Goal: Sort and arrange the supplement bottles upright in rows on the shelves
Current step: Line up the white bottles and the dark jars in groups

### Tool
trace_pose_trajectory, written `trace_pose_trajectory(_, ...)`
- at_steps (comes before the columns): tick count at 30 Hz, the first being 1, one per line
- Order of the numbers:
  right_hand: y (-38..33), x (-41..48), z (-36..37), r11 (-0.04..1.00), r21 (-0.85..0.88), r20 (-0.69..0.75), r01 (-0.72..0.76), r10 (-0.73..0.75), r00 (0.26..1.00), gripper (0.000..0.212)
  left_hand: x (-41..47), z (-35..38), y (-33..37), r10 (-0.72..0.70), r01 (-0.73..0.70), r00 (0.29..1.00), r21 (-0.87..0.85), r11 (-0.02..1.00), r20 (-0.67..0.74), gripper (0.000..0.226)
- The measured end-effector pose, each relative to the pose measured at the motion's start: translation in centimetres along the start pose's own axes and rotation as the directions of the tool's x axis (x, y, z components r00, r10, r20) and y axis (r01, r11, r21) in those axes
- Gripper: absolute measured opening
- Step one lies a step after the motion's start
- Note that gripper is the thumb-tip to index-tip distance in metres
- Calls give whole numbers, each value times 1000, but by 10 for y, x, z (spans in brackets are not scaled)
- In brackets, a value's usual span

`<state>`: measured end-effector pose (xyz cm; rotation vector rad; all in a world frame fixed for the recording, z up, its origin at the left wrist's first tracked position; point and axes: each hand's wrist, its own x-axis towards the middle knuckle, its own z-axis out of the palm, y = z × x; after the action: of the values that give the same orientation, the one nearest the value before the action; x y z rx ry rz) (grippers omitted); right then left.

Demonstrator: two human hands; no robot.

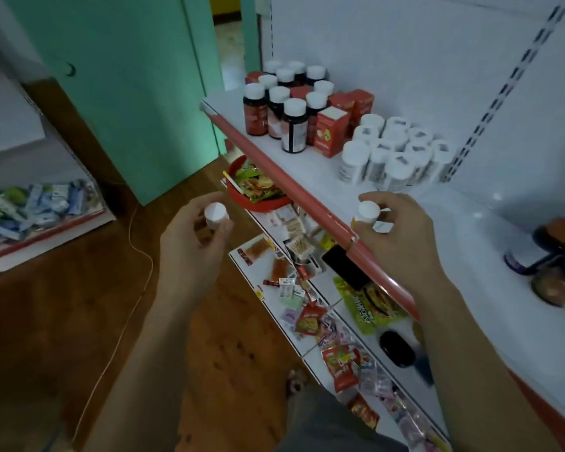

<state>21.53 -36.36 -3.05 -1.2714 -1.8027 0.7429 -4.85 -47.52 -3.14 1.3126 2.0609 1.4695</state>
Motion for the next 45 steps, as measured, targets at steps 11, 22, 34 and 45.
trace_pose_trajectory(11,-44,195,153,989,-12,46,149,-149,988,27,220,-18,-71,-65,69,996,52,996,-66,37)
trace_pose_trajectory(22,-100,374,223,981,-110,24,162,-160,987,25,409,-35,-122,14,-13,999,8,1000,-34,27)
trace_pose_trajectory(34,-103,460,297,929,-331,-353,-166,41,935,30,658,48,-194,205,-159,844,-134,978,495,26)
trace_pose_trajectory(45,-112,483,328,885,-278,-530,-373,183,828,24,716,116,-192,308,-148,601,-276,950,738,23)
